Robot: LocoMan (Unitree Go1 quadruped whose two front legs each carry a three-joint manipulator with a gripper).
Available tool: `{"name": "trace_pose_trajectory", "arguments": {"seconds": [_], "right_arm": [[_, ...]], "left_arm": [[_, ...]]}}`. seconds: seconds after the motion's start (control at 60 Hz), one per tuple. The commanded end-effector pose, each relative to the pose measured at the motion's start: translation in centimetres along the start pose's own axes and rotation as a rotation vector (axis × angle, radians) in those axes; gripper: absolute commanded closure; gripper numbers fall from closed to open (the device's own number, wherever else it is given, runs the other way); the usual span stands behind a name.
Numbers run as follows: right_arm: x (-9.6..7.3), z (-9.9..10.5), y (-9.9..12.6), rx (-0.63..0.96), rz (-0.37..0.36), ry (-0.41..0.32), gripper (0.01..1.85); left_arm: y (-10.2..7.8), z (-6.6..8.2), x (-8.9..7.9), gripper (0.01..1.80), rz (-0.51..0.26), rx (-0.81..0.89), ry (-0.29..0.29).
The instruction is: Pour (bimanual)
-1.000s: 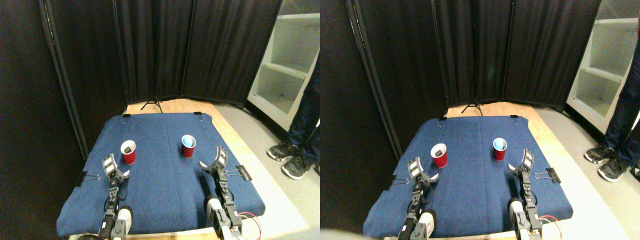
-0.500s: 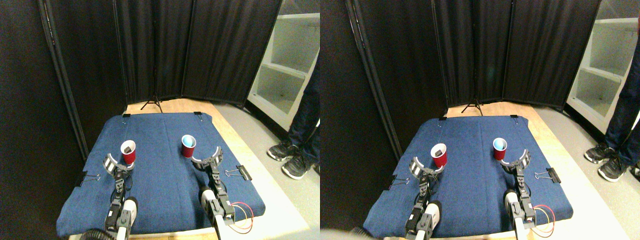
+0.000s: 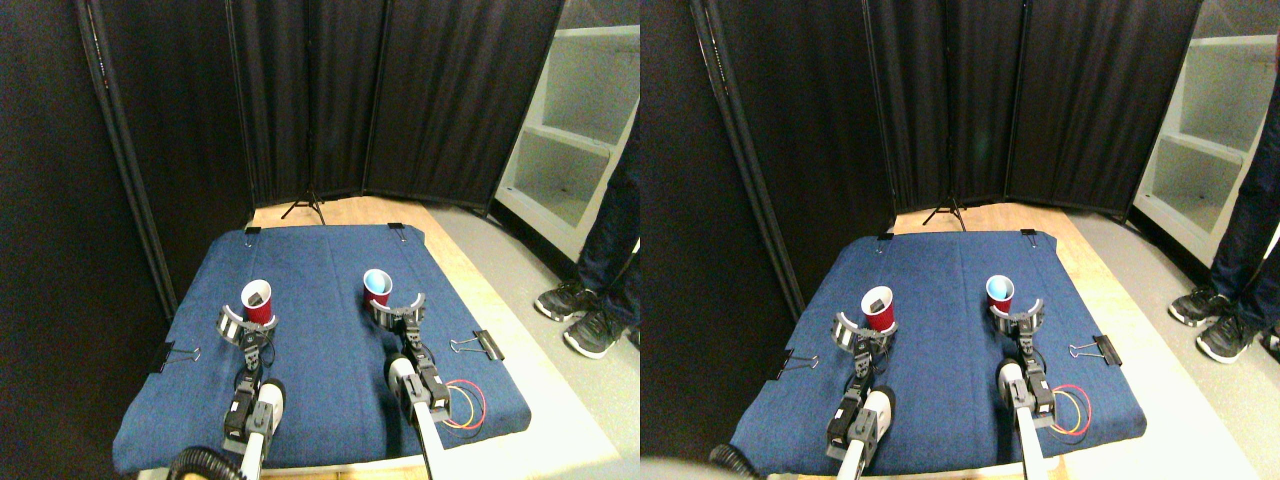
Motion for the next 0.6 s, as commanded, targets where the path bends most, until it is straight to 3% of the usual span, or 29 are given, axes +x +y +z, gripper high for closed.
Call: {"name": "trace_pose_trajectory", "arguments": {"seconds": [0.017,0.183,0.6], "right_arm": [[0.2,-0.5,1.3,0.008,0.028,0.014,0.91],[0.7,-1.4,1.3,-0.013,0.014,0.054,0.84],[2.1,-1.9,0.5,0.093,-0.039,0.056,0.79]], "left_arm": [[-0.2,-0.4,0.4,0.76,0.004,-0.048,-0.012],[0.3,-0.8,1.0,0.81,0.019,-0.088,-0.046],[1.8,-1.5,2.3,0.66,0.069,-0.189,-0.027]]}}
